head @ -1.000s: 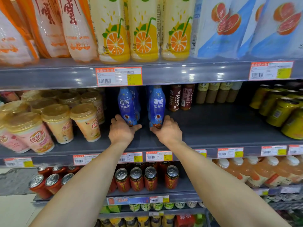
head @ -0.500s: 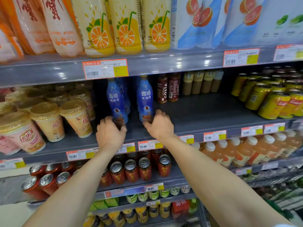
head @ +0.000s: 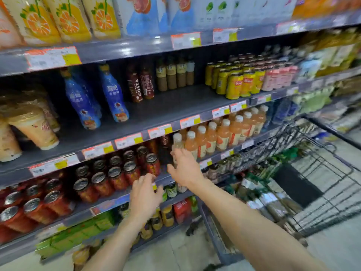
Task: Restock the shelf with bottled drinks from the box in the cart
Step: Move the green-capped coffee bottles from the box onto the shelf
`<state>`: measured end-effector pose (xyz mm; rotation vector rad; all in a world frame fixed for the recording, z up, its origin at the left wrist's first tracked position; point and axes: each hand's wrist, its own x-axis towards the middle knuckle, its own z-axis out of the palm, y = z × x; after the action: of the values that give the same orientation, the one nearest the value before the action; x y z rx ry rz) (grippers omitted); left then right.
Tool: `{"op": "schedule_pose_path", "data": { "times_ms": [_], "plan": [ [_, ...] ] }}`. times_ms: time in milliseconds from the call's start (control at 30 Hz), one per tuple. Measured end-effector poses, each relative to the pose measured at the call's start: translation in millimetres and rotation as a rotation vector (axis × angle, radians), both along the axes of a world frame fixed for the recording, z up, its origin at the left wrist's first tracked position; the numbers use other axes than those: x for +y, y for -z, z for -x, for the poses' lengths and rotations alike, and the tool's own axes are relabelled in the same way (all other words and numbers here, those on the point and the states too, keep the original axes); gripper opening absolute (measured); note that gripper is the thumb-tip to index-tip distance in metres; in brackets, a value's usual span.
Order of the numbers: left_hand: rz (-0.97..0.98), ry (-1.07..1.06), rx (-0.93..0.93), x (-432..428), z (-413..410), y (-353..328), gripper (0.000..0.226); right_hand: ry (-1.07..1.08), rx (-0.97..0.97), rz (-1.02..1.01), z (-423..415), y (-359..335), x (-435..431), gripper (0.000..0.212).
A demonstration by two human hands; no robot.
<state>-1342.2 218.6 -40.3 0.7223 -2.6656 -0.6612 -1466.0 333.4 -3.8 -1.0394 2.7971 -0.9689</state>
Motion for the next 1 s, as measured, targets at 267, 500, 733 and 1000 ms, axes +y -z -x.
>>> {"op": "schedule_pose_path", "data": {
  "times_ms": [267,500,733,1000],
  "plan": [
    [-0.043,0.101,-0.125,99,-8,39,0.031,0.185,-0.239,-0.237,11,93,152,0.041],
    [-0.099,0.121,-0.307,184,52,98,0.034,0.278,-0.376,-0.356,69,169,264,0.038],
    [-0.263,0.082,-0.495,287,129,163,0.031,0.245,-0.546,-0.546,144,230,361,0.037],
    [-0.340,0.076,-0.671,350,181,217,0.038,0.407,-0.551,-0.783,235,270,435,0.033]
  ]
}}
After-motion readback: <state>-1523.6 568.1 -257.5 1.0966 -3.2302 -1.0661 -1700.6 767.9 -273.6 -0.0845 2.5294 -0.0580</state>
